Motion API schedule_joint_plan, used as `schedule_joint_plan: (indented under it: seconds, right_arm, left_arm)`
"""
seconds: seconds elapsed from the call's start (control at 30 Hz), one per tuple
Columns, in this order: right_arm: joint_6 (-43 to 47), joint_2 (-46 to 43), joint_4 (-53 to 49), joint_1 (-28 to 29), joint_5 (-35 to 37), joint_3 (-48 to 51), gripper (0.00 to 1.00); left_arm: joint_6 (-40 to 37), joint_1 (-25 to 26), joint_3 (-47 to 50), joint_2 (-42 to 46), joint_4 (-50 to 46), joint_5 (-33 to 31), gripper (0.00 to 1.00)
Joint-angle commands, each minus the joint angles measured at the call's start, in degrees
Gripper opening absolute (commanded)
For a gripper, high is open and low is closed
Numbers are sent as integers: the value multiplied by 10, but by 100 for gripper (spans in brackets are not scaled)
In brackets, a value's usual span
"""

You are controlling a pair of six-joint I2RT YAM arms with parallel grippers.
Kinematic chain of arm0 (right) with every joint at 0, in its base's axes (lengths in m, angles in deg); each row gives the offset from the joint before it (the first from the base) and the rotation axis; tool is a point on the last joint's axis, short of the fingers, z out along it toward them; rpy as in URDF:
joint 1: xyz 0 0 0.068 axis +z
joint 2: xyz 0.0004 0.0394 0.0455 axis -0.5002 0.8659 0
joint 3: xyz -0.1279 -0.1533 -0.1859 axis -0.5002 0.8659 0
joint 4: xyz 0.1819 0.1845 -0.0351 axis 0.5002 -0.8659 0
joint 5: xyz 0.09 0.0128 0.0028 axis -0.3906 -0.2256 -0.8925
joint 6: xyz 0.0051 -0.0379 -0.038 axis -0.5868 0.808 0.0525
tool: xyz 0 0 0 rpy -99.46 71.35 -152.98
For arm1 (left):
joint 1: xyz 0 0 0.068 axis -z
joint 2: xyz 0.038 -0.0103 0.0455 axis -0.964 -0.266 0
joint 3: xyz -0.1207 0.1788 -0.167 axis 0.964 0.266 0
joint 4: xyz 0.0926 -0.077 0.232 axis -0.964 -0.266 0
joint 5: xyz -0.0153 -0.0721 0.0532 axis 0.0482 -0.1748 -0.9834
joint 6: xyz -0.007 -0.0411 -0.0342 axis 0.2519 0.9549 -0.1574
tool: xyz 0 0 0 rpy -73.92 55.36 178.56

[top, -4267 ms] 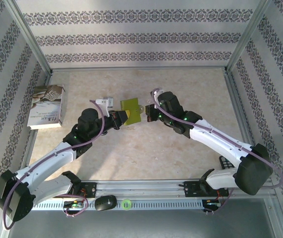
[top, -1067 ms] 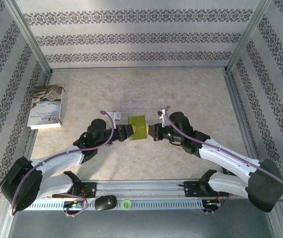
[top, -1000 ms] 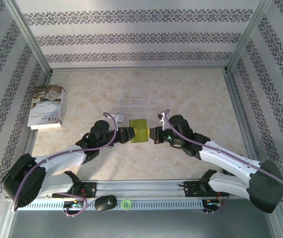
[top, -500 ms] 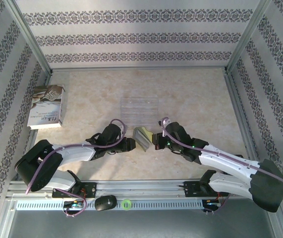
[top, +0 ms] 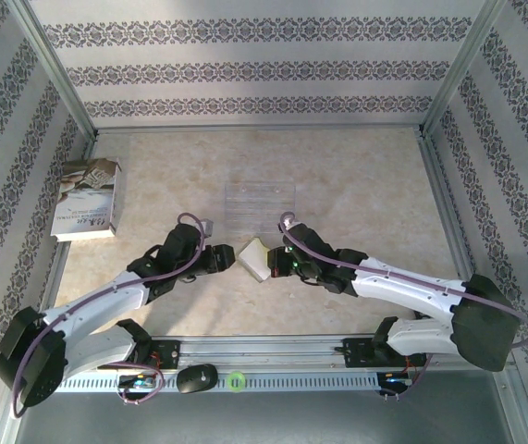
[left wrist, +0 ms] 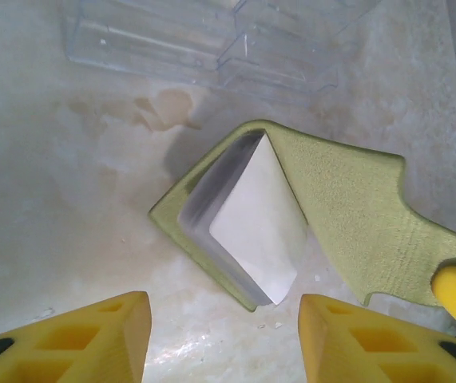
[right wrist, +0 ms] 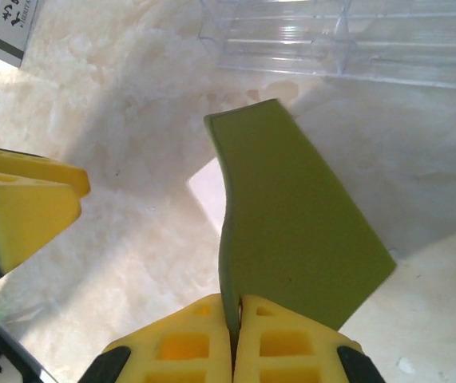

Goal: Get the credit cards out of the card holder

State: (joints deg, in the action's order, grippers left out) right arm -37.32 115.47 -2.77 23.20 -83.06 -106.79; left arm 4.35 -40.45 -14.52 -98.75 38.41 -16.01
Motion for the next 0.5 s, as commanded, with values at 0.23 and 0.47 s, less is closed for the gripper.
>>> schedule_joint_plan:
  seconds: [0.23,0.47]
  right_arm:
    - [-101,-57,-69,20,87,-36,0]
    - [-55,-36,-103,-25,99,29,0]
  left_arm:
    - [-71,-7,-26,-22,-24,62,54]
    - [-59,-3,-16,-68,46,106,55]
